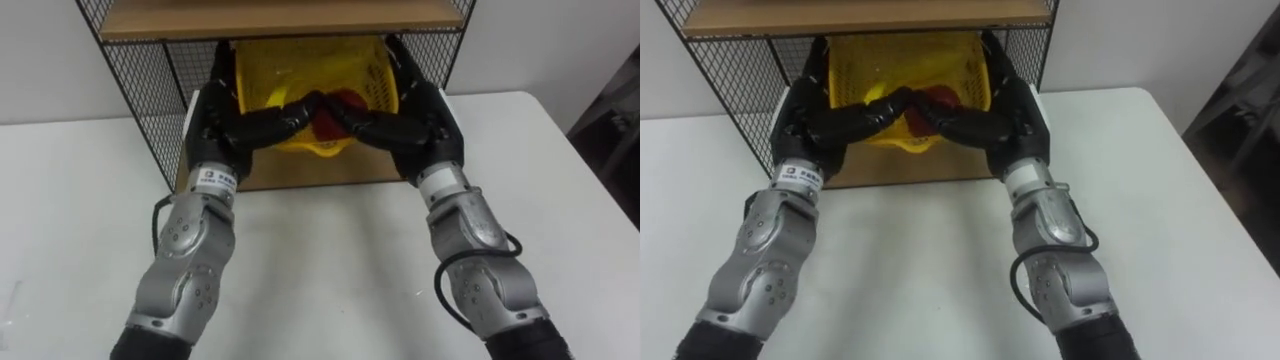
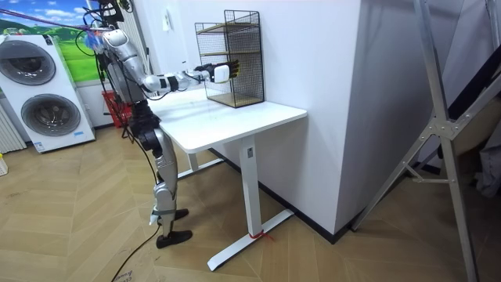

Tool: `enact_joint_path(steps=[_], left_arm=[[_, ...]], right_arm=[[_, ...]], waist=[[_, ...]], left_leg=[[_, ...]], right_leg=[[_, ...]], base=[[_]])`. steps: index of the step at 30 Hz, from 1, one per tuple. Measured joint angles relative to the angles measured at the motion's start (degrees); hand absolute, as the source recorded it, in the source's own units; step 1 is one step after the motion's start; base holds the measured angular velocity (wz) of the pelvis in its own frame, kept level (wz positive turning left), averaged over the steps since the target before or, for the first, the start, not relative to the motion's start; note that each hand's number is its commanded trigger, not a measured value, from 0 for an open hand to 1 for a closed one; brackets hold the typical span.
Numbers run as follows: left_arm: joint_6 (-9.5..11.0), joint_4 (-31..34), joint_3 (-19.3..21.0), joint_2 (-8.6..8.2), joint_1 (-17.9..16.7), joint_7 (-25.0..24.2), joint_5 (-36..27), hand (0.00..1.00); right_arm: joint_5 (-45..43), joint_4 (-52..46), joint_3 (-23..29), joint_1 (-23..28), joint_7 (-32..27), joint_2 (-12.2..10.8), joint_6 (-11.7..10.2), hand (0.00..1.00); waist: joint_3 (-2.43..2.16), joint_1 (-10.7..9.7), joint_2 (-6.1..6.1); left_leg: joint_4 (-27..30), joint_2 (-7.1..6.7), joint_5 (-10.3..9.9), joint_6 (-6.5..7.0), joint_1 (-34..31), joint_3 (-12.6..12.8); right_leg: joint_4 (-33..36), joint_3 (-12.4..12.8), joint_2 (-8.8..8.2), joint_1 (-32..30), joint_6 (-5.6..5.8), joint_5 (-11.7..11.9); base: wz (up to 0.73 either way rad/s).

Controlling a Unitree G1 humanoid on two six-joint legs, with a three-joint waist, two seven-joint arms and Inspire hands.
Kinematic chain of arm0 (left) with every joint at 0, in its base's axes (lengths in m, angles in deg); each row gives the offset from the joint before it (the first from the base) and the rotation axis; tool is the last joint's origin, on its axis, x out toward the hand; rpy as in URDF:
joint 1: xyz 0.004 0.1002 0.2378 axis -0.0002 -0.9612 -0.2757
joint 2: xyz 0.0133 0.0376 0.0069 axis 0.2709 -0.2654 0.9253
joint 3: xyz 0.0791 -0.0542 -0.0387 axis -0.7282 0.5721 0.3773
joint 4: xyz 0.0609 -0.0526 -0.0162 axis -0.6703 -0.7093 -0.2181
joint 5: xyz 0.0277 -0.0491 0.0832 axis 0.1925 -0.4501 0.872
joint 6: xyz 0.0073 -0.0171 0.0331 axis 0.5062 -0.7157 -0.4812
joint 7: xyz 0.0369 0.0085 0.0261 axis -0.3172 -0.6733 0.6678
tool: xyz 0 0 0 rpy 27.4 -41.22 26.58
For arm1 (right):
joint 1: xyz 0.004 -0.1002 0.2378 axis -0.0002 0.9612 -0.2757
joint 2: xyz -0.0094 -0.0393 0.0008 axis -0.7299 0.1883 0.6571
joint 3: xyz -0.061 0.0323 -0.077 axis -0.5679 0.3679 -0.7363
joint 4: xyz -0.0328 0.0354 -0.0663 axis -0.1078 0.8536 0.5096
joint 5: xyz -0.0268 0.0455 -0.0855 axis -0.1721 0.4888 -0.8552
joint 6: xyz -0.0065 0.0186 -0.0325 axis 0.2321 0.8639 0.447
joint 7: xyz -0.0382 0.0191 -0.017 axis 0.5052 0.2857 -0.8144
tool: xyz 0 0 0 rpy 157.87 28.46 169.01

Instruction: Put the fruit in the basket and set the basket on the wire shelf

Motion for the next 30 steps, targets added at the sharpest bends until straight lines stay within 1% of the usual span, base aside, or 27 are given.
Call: enact_joint_path(steps=[3, 6, 7, 8, 9, 10, 11, 12, 15, 19, 21, 24, 30], left_arm=[[-2.18, -2.96, 0.33, -0.43, 2.83, 1.40, 0.04, 0.00], [-3.76, -4.21, 0.55, -0.37, 3.62, 2.29, 0.15, 0.00], [-4.44, -4.79, 1.04, -0.46, 3.80, 2.37, 0.07, 0.00], [-4.98, -5.01, 1.36, -0.53, 3.91, 2.55, 0.09, 0.00], [-5.84, -5.43, 1.72, -0.86, 4.18, 2.78, 0.43, 0.00], [-6.06, -5.83, 1.86, -1.02, 4.44, 2.95, 0.98, 0.00], [-6.88, -5.98, 2.42, -1.23, 4.74, 3.43, 1.50, 0.00], [-7.31, -6.59, 2.86, -1.35, 5.37, 3.53, 2.21, 0.00], [-9.06, -11.37, 3.14, -1.62, 9.22, 3.52, 3.81, 0.00], [-9.78, -14.16, 3.87, -1.93, 10.54, 3.36, 3.89, 0.00], [-10.60, -16.24, 4.25, -1.94, 10.57, 3.17, 3.86, 0.00], [-11.73, -18.22, 4.25, -2.27, 10.57, 3.16, 3.85, 0.00], [-11.77, -19.27, 4.21, -2.06, 10.57, 3.09, 3.87, 0.00]], right_arm=[[0.67, 4.96, 0.16, -3.17, -0.98, -0.04, 1.39, 0.00], [1.58, 9.19, 0.17, -5.80, -1.06, -0.43, 2.85, 0.00], [1.62, 10.54, 0.23, -6.62, -1.08, -1.11, 3.21, 0.00], [1.65, 11.32, 0.23, -7.10, -1.09, -1.15, 3.38, 0.00], [1.50, 12.34, 0.31, -7.72, -1.21, -1.60, 3.71, 0.00], [1.50, 12.46, 0.50, -7.78, -1.29, -1.78, 3.97, 0.00], [1.50, 13.09, 0.69, -8.15, -1.60, -2.36, 4.37, 0.00], [1.66, 14.08, 1.12, -8.77, -1.77, -2.45, 4.81, 0.00], [2.47, 18.23, 2.42, -11.29, -2.35, -2.80, 5.94, 0.00], [2.90, 21.39, 2.71, -13.55, -2.80, -2.78, 7.07, 0.00], [3.56, 25.41, 3.23, -15.01, -2.78, -2.82, 7.15, 0.00], [3.98, 28.32, 4.60, -15.36, -2.75, -2.90, 7.18, 0.00], [3.70, 29.94, 4.53, -15.29, -2.72, -2.89, 7.17, 0.00]], waist=[[-0.02, 0.60, -0.10], [-0.04, 0.61, -0.14], [-0.04, 0.56, -0.14], [-0.04, 0.52, -0.14], [-0.04, 0.42, -0.13], [-0.05, 0.44, -0.13], [-0.07, 0.38, -0.10], [-0.06, 0.33, -0.10], [-0.07, 0.40, -0.10], [-0.08, 0.53, -0.11], [-0.09, 0.52, -0.12], [-0.09, 0.55, -0.13], [-0.10, 0.62, -0.12]], left_leg=[[0.01, -0.01, 0.04, 0.01, 0.38, 0.00], [0.03, -0.05, 0.04, 0.02, 0.69, 0.01], [0.05, -0.05, 0.06, 0.05, 0.68, 0.01], [0.05, -0.04, 0.07, 0.06, 0.63, -0.01], [0.04, -0.05, 0.10, 0.09, 0.50, -0.08], [0.05, -0.06, 0.12, 0.09, 0.41, -0.16], [0.10, -0.08, 0.13, 0.08, 0.08, -0.35], [0.15, -0.13, 0.23, 0.09, -0.21, -0.65], [0.14, -0.36, 0.59, 0.07, -0.48, -1.46], [0.07, -0.36, 0.63, 0.04, -0.27, -1.63], [0.05, -0.36, 0.64, 0.04, -0.02, -1.62], [-0.03, -0.44, 0.64, 0.04, -0.03, -1.63], [-0.03, -0.40, 0.64, 0.03, 0.13, -1.51]], right_leg=[[-0.01, -0.02, -0.03, 0.41, 0.00, 0.00], [-0.01, -0.01, -0.08, 0.78, 0.00, 0.00], [-0.02, -0.16, -0.13, 0.79, -0.01, 0.01], [-0.02, -0.29, -0.17, 0.77, -0.02, 0.01], [-0.01, -0.61, -0.24, 0.70, -0.05, 0.03], [0.02, -0.76, -0.26, 0.64, -0.05, 0.03], [0.06, -1.06, -0.27, 0.47, -0.08, 0.05], [0.06, -1.65, -0.34, 0.34, -0.13, 0.08], [0.06, -3.02, -0.89, 0.36, -0.14, 0.09], [-0.03, -3.44, -0.90, 0.66, -0.15, 0.09], [-0.09, -3.63, -0.94, 0.96, -0.14, 0.09], [-0.66, -3.67, -0.96, 1.16, -0.15, 0.09], [-0.93, -3.65, -0.92, 1.32, -0.21, 0.13]], base=[[0.00], [0.00], [0.00], [0.04], [0.05], [0.08], [0.11], [0.16], [0.15], [0.02], [0.00], [0.00], [0.00]])
